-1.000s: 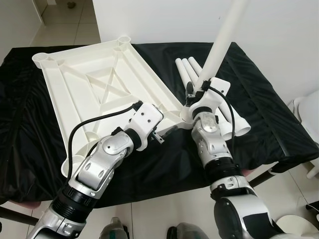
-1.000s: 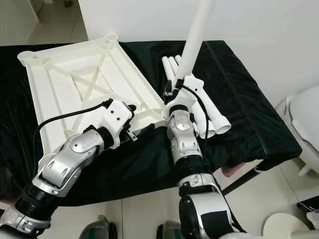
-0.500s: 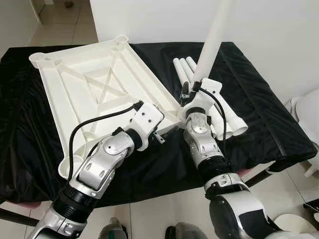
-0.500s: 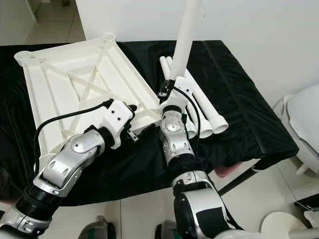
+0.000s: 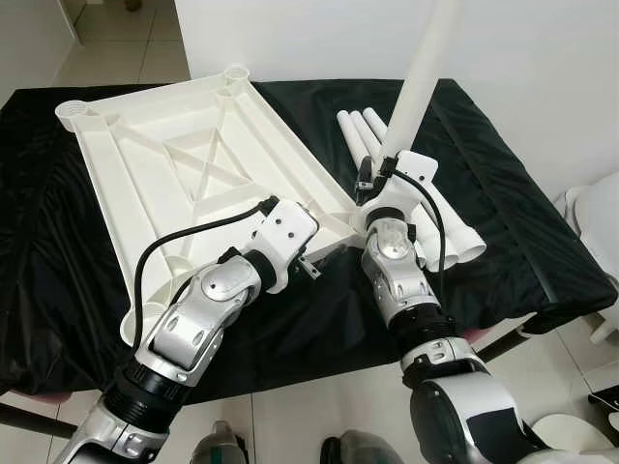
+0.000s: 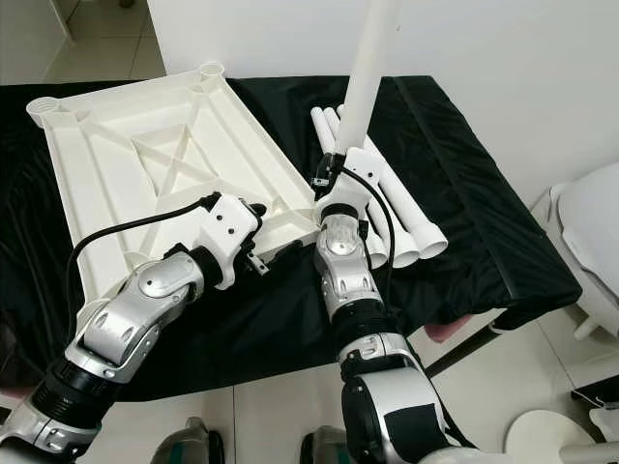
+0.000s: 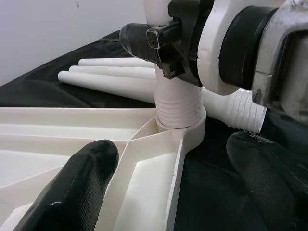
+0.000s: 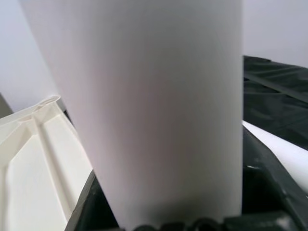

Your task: Building children table

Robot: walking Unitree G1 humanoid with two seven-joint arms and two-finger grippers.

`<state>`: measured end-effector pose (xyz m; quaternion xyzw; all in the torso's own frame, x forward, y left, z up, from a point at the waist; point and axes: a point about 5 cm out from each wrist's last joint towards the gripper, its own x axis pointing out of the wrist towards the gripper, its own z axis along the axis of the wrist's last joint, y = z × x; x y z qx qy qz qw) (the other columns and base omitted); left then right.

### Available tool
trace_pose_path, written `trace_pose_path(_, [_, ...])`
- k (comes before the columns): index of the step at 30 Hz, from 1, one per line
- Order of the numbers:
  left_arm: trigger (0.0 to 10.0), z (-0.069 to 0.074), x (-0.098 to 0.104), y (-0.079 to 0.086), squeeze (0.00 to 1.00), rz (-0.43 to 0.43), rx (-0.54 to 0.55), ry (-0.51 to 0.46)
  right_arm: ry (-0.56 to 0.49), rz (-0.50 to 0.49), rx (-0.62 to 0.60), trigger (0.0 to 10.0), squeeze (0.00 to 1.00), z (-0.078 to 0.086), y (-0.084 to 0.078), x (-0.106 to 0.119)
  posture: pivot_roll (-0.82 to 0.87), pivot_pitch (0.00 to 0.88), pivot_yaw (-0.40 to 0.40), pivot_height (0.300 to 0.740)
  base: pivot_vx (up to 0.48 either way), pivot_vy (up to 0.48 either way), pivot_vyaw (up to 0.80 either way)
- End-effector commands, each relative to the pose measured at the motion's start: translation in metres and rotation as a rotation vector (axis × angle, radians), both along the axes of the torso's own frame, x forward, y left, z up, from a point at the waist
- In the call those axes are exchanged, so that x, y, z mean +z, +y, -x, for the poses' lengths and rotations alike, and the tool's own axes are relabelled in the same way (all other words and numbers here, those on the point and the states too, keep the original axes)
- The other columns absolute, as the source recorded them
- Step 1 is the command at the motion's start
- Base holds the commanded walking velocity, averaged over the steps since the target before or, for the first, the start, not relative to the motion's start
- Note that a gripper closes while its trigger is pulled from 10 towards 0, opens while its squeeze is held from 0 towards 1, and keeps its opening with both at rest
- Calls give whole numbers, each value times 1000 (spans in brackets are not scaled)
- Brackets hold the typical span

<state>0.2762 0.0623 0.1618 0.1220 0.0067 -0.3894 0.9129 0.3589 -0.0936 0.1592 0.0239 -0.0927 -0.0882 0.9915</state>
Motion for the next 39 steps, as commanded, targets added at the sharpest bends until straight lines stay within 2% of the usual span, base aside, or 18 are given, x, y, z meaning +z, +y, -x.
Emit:
trace_pose_path(1, [10000, 2, -1, -5, 0, -8, -76, 14, 85, 22, -48, 10000, 0, 4, -4, -23, 6, 2, -23, 740, 0, 0, 0])
trace_pose_path(11, [10000, 3, -1, -5, 0, -6, -72, 12, 116, -2, -90, 10000, 0, 5, -5, -34, 28, 1, -33, 740, 0, 0, 0])
trace_pose_path(16, [10000, 3, 0, -4, 0, -6, -69, 12, 115, -8, -99, 10000, 0, 5, -5, -34, 31, 1, -34, 740, 0, 0, 0])
trace_pose_path(17, [10000, 4, 0, -3, 0, -6, -63, 13, 115, -37, -109, 10000, 0, 2, -5, -31, 35, 4, -33, 740, 0, 0, 0])
trace_pose_path(22, [10000, 4, -1, -3, 0, -8, -62, 15, 106, -59, -105, 10000, 0, -1, -6, -26, 33, 4, -31, 740, 0, 0, 0])
trace_pose_path(24, [10000, 4, -2, -3, 0, -13, -63, 15, 85, -63, -104, 10000, 0, -3, -7, -20, 32, 4, -31, 740, 0, 0, 0])
trace_pose_path(27, [10000, 5, -3, -3, 0, -20, -68, 17, -29, -44, -104, 10000, 0, -6, -12, 8, 23, 3, -28, 740, 0, 0, 0])
trace_pose_path(29, [10000, 5, -3, -3, 0, -20, -68, 17, -29, -44, -104, 10000, 0, -6, -12, 8, 23, 3, -28, 740, 0, 0, 0])
trace_pose_path(31, [10000, 4, -3, -4, 0, -20, -73, 16, -133, -29, -95, 10000, 0, -5, -13, 32, 14, 2, -25, 740, 0, 0, 0])
trace_pose_path(32, [10000, 4, -3, -4, 0, -20, -73, 16, -133, -29, -95, 10000, 0, -5, -13, 32, 14, 2, -25, 740, 0, 0, 0])
trace_pose_path(33, [10000, 4, -3, -5, 0, -19, -76, 16, -172, -26, -88, 10000, 0, -4, -14, 42, 10, 2, -25, 740, 0, 0, 0])
trace_pose_path(35, [10000, 4, -3, -5, 0, -19, -76, 16, -172, -26, -88, 10000, 0, -4, -14, 42, 10, 2, -25, 740, 0, 0, 0])
trace_pose_path(37, [10000, 3, -3, -6, 0, -18, -82, 14, -230, -39, -79, 10000, 0, -3, -16, 59, 4, 1, -24, 740, 0, 0, 0])
trace_pose_path(39, [10000, 3, -3, -6, 0, -18, -84, 15, -251, -40, -71, 10000, 0, -2, -17, 65, 1, 0, -24, 740, 0, 0, 0])
